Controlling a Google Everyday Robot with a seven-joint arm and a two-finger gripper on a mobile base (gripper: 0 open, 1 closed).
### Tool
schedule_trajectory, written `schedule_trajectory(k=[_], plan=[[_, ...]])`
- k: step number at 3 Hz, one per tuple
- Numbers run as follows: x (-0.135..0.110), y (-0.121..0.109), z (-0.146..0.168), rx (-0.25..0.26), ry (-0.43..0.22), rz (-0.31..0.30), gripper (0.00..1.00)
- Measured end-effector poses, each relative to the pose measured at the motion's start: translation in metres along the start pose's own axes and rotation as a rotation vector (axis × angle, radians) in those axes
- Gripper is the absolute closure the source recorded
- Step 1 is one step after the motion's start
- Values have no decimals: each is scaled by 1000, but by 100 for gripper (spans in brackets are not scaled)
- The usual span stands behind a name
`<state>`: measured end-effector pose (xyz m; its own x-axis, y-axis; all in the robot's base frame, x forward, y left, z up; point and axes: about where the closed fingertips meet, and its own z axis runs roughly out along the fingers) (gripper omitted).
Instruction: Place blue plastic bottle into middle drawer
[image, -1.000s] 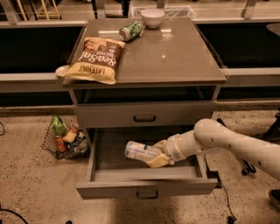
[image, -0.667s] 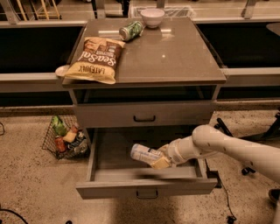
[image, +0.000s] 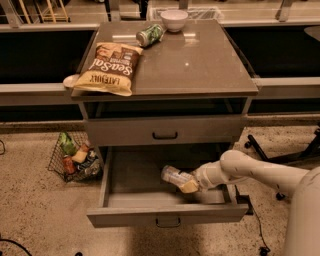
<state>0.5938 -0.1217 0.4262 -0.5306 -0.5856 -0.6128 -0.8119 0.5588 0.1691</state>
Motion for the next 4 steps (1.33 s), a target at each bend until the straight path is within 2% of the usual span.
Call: schedule_trajectory(k=[1,2,3,4], plan=[[11,-18,6,32,12,34,75],[17,-36,14,48,18,56,44],[19,-45,19,48,19,64,21],[19,-44,7,61,-5,64,0]])
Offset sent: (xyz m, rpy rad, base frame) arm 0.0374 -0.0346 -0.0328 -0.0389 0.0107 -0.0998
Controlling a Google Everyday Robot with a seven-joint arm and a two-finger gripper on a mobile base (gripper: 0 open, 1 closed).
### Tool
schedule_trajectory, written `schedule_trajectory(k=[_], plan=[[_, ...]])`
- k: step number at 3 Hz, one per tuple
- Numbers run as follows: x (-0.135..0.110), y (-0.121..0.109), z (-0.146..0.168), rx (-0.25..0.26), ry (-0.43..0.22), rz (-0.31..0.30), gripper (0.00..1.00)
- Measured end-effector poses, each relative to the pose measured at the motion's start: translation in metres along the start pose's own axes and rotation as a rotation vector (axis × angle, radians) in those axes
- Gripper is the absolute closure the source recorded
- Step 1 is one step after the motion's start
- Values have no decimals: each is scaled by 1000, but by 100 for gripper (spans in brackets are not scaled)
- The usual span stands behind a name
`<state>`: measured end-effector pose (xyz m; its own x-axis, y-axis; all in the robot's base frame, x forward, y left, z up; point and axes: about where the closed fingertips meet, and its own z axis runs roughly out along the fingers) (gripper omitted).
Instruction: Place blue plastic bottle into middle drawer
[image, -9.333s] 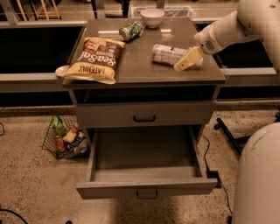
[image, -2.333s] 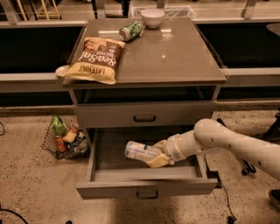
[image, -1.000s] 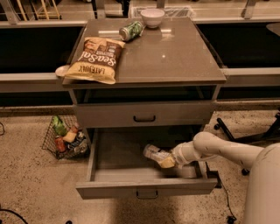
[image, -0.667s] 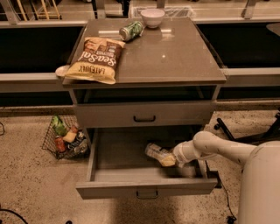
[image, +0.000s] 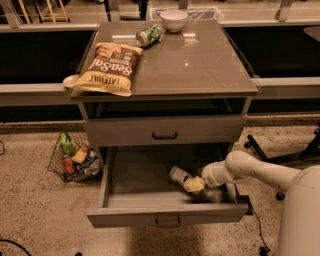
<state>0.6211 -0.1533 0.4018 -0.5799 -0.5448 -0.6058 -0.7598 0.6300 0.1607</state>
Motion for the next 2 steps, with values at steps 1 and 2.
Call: schedule_trajectory(k=[1,2], plan=[[-10,12,-36,23,-68,-46,0],[-34,40,-92,31,-170,-142,0]])
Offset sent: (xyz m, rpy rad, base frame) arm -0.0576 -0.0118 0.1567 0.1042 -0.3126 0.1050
